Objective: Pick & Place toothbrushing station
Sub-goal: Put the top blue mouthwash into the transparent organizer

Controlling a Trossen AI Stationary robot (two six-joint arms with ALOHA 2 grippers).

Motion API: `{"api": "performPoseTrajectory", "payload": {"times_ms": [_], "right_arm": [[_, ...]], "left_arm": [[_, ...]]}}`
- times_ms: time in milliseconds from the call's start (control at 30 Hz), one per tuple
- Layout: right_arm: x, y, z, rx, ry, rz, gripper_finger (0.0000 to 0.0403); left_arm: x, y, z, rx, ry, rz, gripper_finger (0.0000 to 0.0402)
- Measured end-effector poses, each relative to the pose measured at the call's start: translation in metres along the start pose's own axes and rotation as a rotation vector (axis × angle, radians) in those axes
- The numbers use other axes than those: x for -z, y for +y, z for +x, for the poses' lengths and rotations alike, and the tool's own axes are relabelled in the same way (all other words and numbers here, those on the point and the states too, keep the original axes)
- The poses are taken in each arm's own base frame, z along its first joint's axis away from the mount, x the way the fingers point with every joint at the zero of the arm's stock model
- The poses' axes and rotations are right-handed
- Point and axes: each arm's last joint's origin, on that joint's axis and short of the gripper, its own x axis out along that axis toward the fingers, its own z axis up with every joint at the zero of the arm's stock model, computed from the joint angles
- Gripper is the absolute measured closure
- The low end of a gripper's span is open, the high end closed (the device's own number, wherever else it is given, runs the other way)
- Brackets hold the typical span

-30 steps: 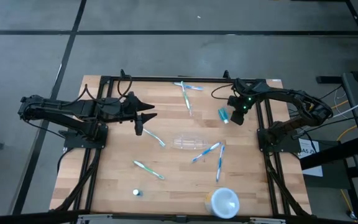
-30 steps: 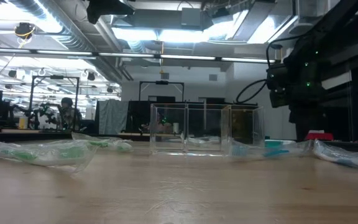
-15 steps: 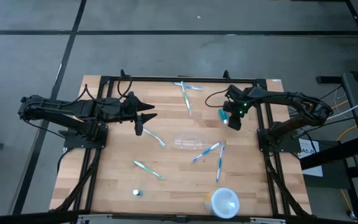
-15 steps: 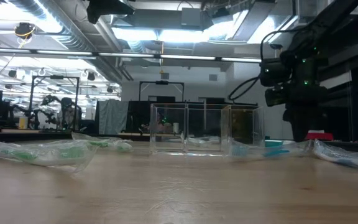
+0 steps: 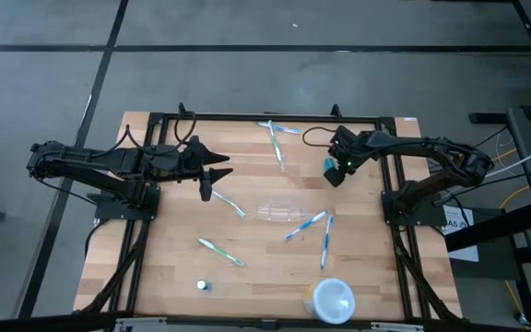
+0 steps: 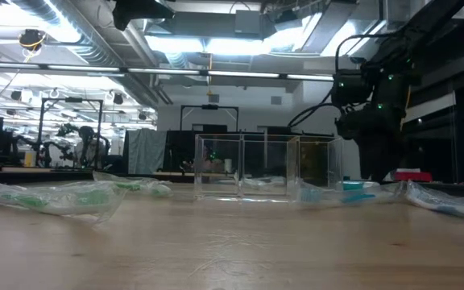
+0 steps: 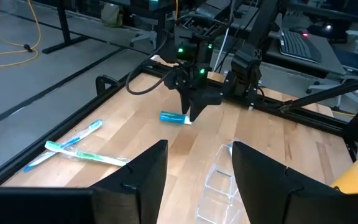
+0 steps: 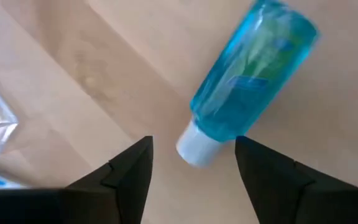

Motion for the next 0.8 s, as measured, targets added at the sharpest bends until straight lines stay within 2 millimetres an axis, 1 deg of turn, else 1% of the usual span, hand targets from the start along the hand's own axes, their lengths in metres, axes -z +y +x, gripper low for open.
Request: {"api": "performPoseTrajectory", "payload": {"times_ms": [133,333,400,533,800], "right_arm": [[0.003,0.01,0.004,0.022,0.004,0.006,0.0182],[0.004,0.015,0.026,0.11,0.08,0.102,0.0183],[0.004,0.018,0.03,0.125,0.085,0.131,0.0183],[0.004,0.022,0.03,0.156,0.048,0.195,0.0183],[0.002,0.02,0.029,0.183,0.014,0.339,0.0186]], "left_arm": [[0.0,0.0,0.0,0.008,0.003,0.025,0.0226],[0.0,-0.001,0.0,0.034,0.009,0.043,0.0226],[0.0,-0.001,0.0,0.047,0.012,0.042,0.0226],[0.0,-0.003,-0.001,0.063,0.011,0.036,0.0226],[0.001,-0.005,-0.001,0.074,0.011,0.05,0.0226]]}}
